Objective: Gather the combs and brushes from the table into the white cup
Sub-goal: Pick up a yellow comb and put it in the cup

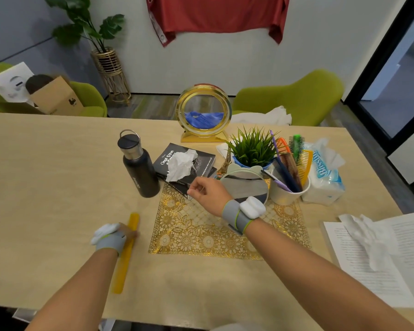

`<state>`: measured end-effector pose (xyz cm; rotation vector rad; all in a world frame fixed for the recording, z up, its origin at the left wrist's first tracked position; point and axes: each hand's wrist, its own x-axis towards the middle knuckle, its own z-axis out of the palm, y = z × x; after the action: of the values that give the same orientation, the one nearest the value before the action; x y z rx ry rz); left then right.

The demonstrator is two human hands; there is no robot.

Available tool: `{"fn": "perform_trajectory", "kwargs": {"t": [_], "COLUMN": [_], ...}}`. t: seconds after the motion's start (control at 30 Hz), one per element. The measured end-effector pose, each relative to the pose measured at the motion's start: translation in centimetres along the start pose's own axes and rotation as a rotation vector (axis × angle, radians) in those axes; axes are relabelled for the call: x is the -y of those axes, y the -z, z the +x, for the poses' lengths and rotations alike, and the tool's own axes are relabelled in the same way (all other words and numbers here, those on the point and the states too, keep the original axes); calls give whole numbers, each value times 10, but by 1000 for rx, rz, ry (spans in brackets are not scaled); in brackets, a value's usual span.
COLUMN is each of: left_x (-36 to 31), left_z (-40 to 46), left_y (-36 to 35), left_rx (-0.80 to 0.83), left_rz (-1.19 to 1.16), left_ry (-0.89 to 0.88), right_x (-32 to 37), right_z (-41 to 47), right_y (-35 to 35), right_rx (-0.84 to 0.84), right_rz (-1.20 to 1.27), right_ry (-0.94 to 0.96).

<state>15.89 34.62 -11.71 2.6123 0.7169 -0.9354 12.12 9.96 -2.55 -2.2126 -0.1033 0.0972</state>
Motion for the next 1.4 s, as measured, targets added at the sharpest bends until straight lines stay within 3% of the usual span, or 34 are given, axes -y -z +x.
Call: {"fn": "perform_trajectory", "kwargs": {"t": [0.13,0.27,0.6,0.83,1.13,1.4], "left_x": [-29,-65,-158,-203,-239,-256], "left_z": [-19,-57,-127,-154,-169,-177], "left_y": [18,43,48,24,3,-19], "left_rx": [73,331,425,427,388,321], "left_rz": [-249,-407,-262,-389,-552,-640], "left_ry": [-227,-506,-933,-1039,-1005,-948], "right_x": [0,-1,-9,-22,-48,-81], "right_z": [-1,-1,-13,-22,-26,-29], "right_y": [1,7,59,119,214,257], "right_rx": [10,27,-150,-236,-596,-744], "right_rz": [10,26,174,174,282,329], "right_ry": [7,9,4,29,37,-19]}}
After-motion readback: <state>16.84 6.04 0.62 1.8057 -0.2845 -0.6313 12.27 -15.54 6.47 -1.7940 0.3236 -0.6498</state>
